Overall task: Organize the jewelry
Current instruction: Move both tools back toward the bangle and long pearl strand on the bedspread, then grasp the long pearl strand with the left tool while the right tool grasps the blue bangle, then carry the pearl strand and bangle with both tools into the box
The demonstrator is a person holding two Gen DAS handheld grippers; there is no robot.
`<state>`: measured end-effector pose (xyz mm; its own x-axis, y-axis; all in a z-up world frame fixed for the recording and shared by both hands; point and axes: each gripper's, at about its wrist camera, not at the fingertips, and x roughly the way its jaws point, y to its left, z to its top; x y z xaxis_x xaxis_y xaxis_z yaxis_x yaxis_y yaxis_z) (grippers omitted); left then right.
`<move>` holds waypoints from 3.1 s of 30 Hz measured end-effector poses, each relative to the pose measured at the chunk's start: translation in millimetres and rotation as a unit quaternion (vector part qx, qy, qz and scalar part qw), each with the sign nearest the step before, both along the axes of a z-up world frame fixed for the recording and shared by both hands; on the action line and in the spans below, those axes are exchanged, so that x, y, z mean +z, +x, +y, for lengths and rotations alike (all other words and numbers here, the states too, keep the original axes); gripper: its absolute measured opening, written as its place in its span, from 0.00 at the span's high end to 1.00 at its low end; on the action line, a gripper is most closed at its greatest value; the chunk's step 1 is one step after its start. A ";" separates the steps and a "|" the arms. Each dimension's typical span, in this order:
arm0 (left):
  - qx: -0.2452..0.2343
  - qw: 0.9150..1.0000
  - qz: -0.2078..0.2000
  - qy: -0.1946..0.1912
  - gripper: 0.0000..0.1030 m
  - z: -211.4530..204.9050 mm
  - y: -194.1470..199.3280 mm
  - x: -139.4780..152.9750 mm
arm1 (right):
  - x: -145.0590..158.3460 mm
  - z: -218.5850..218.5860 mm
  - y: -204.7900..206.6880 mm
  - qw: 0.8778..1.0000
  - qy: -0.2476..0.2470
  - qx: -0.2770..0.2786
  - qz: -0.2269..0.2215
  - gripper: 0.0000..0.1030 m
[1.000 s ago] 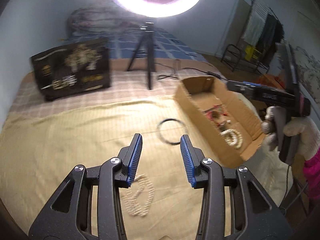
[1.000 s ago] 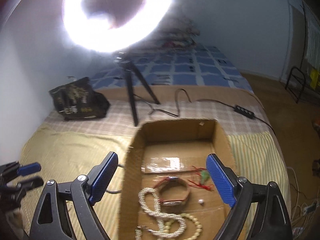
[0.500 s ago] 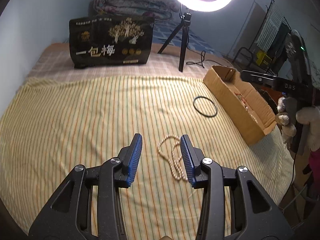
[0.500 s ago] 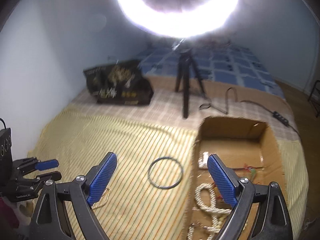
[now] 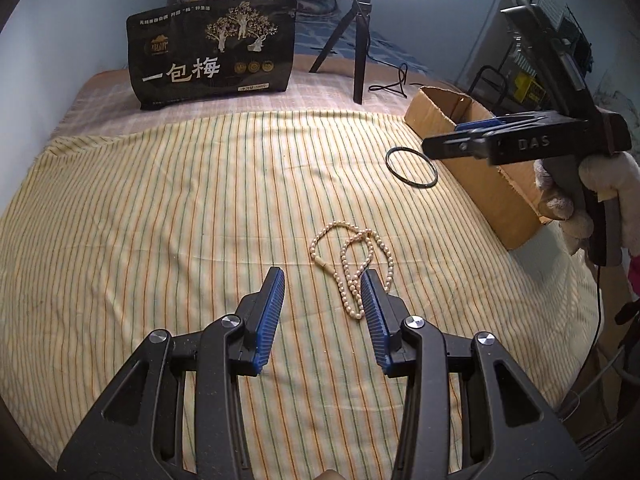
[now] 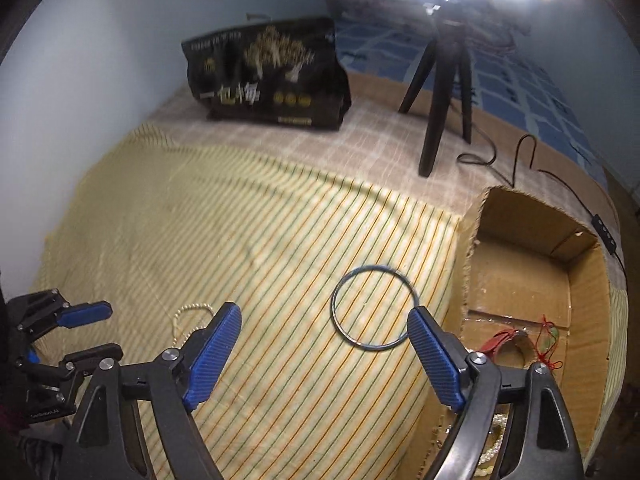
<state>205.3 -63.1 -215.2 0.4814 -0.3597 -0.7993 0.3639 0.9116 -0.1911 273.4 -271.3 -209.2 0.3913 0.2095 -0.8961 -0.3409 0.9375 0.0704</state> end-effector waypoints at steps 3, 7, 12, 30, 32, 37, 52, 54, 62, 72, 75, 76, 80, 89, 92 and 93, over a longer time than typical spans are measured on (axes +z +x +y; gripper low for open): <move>0.000 1.000 -0.005 0.004 0.59 -1.4 -0.9 2.0 | -7.2 5.5 0.7 1.000 -0.011 0.009 0.010 0.19; 0.004 1.000 -0.016 0.009 0.46 -1.6 -1.0 4.2 | -16.3 11.8 2.2 0.999 -0.023 0.022 0.022 0.19; 0.001 1.000 -0.012 0.013 0.40 -3.4 1.4 1.2 | -25.0 12.7 4.7 0.999 -0.034 0.026 0.032 0.22; -0.029 0.999 0.021 0.009 0.38 -23.6 -2.4 -24.1 | -39.7 12.1 6.9 0.995 -0.069 0.050 0.050 0.49; -0.030 0.999 0.029 0.006 0.38 -26.2 1.0 -27.8 | -43.4 14.0 10.0 0.995 -0.071 0.050 0.056 0.53; -0.031 0.998 0.050 0.004 0.38 -32.3 11.9 -38.4 | -55.4 15.3 20.2 0.994 -0.075 0.042 0.074 0.57; -0.032 0.997 0.022 0.066 0.38 -58.2 22.6 -56.2 | -66.8 22.3 32.7 0.993 -0.079 0.030 0.087 0.67; -0.031 0.997 0.014 0.073 0.44 -59.8 24.5 -57.0 | -67.2 26.1 32.8 0.993 -0.077 0.032 0.086 0.74; -0.001 0.998 0.019 0.057 0.93 -40.8 39.0 -56.5 | -67.6 39.3 27.2 0.993 -0.072 0.041 0.084 0.97; 0.023 0.999 0.029 0.016 0.98 -21.2 38.5 -53.2 | -60.0 25.6 23.8 0.996 0.002 0.027 0.085 0.99; 0.034 0.999 0.027 0.008 0.98 -11.3 38.3 -47.0 | -52.3 21.4 19.6 0.996 0.024 0.025 0.077 0.99; 0.037 0.999 0.026 0.006 0.98 -8.5 38.3 -44.6 | -48.7 21.2 17.8 0.997 0.030 0.024 0.073 0.99; 0.046 0.999 0.019 -0.001 0.98 0.2 36.2 -34.5 | -29.0 18.4 12.5 0.997 0.052 0.022 0.054 0.99; 0.052 0.999 -0.003 -0.004 0.98 7.9 25.0 -5.5 | 14.0 14.9 -5.9 0.998 0.055 0.018 0.009 0.99; 0.053 0.999 -0.013 -0.006 0.98 9.5 18.3 9.4 | 25.6 11.0 -15.2 0.998 0.059 0.014 0.000 0.99; 0.052 0.998 -0.017 -0.006 0.98 9.6 16.1 14.4 | 30.0 7.9 -18.8 0.998 0.061 0.012 -0.004 0.99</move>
